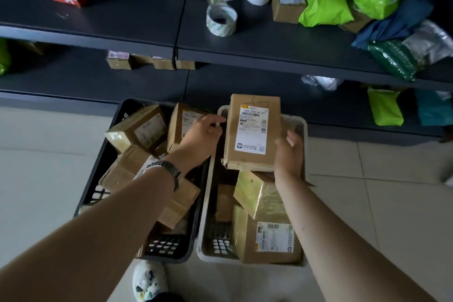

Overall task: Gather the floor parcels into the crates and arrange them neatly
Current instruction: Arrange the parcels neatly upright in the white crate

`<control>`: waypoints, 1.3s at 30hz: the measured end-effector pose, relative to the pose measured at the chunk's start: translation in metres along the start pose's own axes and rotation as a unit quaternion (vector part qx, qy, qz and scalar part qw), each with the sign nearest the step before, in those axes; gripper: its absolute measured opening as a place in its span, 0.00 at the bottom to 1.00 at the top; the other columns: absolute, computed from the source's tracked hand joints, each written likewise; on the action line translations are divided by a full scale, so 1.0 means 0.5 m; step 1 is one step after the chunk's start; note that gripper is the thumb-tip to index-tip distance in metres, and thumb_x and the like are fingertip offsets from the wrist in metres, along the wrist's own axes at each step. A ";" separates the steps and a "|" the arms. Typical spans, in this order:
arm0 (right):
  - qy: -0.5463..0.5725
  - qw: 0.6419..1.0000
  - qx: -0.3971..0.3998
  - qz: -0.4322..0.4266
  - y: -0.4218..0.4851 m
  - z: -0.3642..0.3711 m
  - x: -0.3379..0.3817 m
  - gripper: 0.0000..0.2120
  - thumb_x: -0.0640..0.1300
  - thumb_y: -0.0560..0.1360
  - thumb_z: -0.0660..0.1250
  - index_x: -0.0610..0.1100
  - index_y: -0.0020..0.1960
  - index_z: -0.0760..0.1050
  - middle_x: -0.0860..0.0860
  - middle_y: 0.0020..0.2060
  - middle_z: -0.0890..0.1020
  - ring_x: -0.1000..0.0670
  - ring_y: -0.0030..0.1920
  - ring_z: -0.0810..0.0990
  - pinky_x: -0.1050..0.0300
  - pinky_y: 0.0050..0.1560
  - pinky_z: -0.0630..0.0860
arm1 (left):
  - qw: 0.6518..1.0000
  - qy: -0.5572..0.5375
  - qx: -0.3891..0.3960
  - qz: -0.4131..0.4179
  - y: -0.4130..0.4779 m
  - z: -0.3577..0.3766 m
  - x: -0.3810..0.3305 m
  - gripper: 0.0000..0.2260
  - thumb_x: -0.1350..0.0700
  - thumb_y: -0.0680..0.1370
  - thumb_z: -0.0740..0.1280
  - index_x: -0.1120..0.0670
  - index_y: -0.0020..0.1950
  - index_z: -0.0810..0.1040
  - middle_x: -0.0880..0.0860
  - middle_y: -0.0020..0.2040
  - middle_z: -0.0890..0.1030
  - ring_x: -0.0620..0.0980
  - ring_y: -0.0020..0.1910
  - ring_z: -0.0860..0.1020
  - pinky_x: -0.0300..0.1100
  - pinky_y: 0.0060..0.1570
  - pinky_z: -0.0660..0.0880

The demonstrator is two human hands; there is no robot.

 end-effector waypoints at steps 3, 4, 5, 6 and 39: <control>-0.021 0.998 -0.056 -0.006 0.028 -0.013 -0.014 0.13 0.45 0.78 0.62 0.48 0.63 0.75 0.51 0.55 0.81 0.47 0.58 0.78 0.49 0.59 0.74 | 0.998 -0.049 -0.030 0.013 0.041 0.011 0.017 0.14 0.54 0.82 0.57 0.45 0.66 0.72 0.53 0.62 0.73 0.47 0.46 0.76 0.30 0.33 0.71; -0.022 0.996 -0.082 -0.013 0.041 -0.022 -0.019 0.07 0.45 0.78 0.61 0.48 0.52 0.77 0.52 0.45 0.81 0.47 0.50 0.79 0.51 0.53 0.75 | 0.997 -0.067 -0.044 0.021 0.057 0.021 0.026 0.14 0.54 0.81 0.57 0.45 0.67 0.72 0.53 0.62 0.73 0.49 0.49 0.77 0.34 0.38 0.74; -0.018 0.994 -0.103 -0.025 0.056 -0.029 -0.024 0.08 0.45 0.79 0.59 0.48 0.43 0.75 0.53 0.37 0.78 0.47 0.44 0.77 0.53 0.45 0.73 | 0.994 -0.085 -0.062 0.028 0.073 0.032 0.035 0.15 0.53 0.81 0.58 0.46 0.67 0.72 0.53 0.63 0.72 0.51 0.53 0.77 0.38 0.45 0.75; -0.023 0.993 -0.110 -0.033 0.072 -0.032 -0.031 0.12 0.46 0.79 0.58 0.48 0.38 0.72 0.52 0.33 0.75 0.47 0.40 0.76 0.54 0.41 0.70 | 0.991 -0.103 -0.080 0.028 0.087 0.043 0.045 0.15 0.52 0.81 0.59 0.46 0.68 0.72 0.52 0.65 0.71 0.51 0.56 0.76 0.43 0.52 0.74; 0.125 0.969 0.211 -0.024 -0.023 -0.049 -0.097 0.22 0.56 0.69 0.72 0.47 0.59 0.82 0.46 0.52 0.86 0.42 0.54 0.84 0.42 0.62 0.76 | 0.945 -0.315 0.069 0.064 -0.063 0.105 0.052 0.05 0.49 0.80 0.60 0.47 0.54 0.67 0.53 0.55 0.75 0.52 0.50 0.75 0.49 0.45 0.75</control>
Point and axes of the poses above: each hand's wrist, its own y-axis towards the middle knuckle, its own z-axis out of the palm, x = y × z, the point moved 6 cm from there along y, towards the middle knuckle
